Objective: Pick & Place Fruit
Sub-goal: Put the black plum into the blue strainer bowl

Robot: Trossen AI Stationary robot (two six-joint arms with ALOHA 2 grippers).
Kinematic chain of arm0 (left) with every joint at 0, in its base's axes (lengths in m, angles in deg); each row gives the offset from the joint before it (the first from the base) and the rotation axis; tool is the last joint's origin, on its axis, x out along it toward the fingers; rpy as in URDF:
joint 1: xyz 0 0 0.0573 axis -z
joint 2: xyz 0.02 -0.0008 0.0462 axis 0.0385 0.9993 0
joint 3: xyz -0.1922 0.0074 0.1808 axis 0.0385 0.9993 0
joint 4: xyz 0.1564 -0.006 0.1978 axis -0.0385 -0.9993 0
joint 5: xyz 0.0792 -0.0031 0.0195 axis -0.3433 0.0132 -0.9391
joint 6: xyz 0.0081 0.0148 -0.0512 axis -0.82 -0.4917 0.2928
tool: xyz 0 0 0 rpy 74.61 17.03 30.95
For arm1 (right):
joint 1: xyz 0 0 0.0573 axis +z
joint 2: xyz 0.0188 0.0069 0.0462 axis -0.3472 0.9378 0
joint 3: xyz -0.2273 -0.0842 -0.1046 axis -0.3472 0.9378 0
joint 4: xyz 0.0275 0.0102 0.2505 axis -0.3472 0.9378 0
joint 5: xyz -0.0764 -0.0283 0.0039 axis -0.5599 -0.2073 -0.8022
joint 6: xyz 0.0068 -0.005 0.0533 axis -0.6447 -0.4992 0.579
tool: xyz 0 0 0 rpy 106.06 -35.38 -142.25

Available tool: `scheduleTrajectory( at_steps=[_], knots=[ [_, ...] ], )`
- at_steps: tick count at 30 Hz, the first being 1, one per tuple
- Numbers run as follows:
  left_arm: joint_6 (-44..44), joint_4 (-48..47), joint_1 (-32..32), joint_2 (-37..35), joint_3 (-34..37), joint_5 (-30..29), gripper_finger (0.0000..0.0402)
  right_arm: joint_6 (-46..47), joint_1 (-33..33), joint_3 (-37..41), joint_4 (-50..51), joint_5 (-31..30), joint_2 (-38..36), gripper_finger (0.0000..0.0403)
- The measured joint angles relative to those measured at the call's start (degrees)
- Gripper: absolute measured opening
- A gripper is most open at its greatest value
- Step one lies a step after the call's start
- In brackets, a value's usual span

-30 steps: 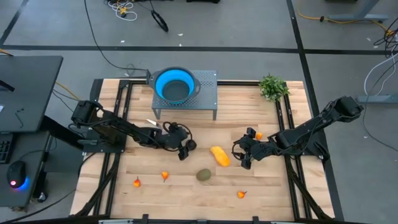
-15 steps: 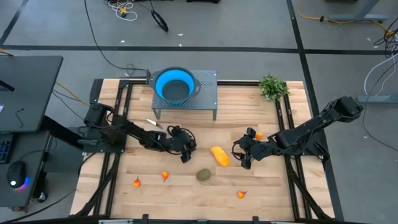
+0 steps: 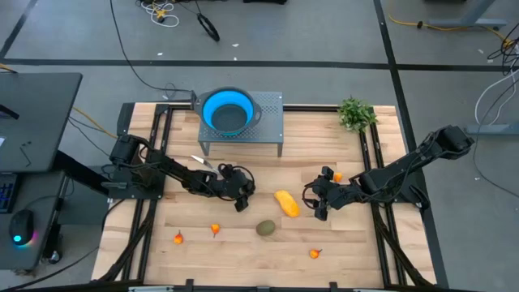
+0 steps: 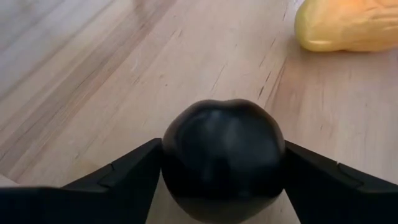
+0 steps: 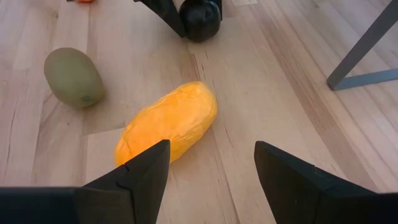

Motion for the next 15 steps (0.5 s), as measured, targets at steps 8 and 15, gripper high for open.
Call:
scheduleTrajectory(
  at_steps=[8,15],
  knots=[
    [-0.2,0.0,0.0,0.0,0.0,-0.1,0.0280,0.0,0.0,0.0,0.0,0.0,0.0,0.0245],
    [-0.9,-0.1,0.0,-1.7,-0.4,0.7,0.0287,0.0,0.0,0.0,0.0,0.0,0.0,0.0245]
  ],
)
